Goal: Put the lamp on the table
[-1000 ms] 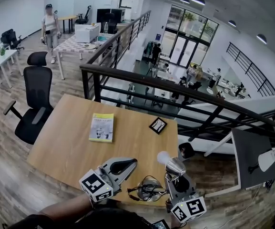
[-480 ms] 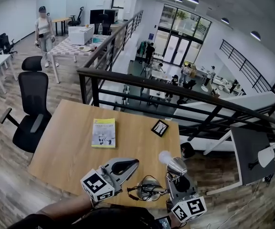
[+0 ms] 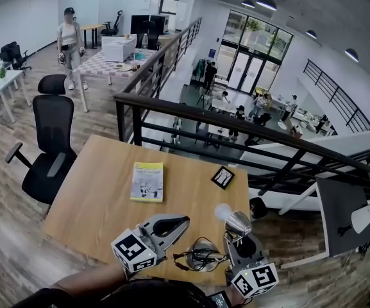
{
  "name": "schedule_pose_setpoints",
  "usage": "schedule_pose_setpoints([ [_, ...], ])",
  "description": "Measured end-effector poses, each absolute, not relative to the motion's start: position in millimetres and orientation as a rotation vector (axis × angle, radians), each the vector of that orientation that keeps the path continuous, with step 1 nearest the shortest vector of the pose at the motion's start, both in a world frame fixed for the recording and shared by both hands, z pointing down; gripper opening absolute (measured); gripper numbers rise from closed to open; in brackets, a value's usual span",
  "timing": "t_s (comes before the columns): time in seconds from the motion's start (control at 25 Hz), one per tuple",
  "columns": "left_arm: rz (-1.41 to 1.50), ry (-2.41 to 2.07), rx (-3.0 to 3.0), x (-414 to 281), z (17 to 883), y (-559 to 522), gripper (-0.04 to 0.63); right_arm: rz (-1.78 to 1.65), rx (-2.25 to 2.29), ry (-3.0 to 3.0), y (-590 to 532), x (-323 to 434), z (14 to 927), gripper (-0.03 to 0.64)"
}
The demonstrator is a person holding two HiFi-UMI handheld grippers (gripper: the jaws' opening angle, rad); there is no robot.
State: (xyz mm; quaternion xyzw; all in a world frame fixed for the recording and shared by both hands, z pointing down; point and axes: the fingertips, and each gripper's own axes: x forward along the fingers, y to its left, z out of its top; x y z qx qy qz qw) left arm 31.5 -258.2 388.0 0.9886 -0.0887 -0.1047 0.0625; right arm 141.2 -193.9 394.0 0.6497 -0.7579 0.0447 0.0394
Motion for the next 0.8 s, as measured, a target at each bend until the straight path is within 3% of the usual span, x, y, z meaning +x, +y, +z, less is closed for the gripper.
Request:
schedule_pose_setpoints([
  [0.8,-0.216,-0.274,2.98,69.3,415.9,-290.5,0.009,0.185,1.976,-2.312,-227.2,172.9,411.9,0.127],
])
